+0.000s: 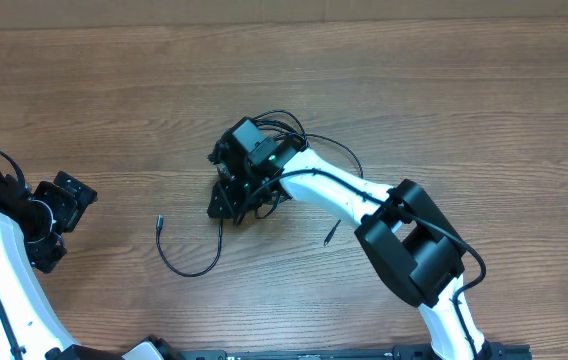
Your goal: Untangle cables
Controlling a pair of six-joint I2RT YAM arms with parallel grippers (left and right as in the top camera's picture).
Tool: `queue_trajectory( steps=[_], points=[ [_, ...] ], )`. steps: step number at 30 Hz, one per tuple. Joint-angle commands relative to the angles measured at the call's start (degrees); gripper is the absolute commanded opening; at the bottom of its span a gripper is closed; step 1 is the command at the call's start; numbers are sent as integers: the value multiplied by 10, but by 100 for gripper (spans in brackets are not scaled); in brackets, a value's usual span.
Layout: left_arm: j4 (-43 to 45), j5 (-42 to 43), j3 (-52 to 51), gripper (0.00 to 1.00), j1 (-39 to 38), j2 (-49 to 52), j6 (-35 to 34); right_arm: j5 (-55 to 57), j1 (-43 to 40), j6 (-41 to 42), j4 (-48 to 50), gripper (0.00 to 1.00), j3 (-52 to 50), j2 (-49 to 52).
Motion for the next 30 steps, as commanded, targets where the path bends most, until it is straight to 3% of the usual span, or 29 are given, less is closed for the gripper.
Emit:
queue_trajectory(
  steps=[1,16,23,30],
  points=[
    [2,-3,-2,100,1,-12,-3,33,31,-60,-4,34,1,-33],
    [2,-3,-2,100,1,-12,-3,245,174,-225,-15,40,0,-30],
    [2,-3,-2,99,1,-12,-3,351,217,-388,-71,48,0,-29],
    [2,-3,-2,99,1,-12,-3,348,214,-433,-104,50,-14,-29]
  ],
)
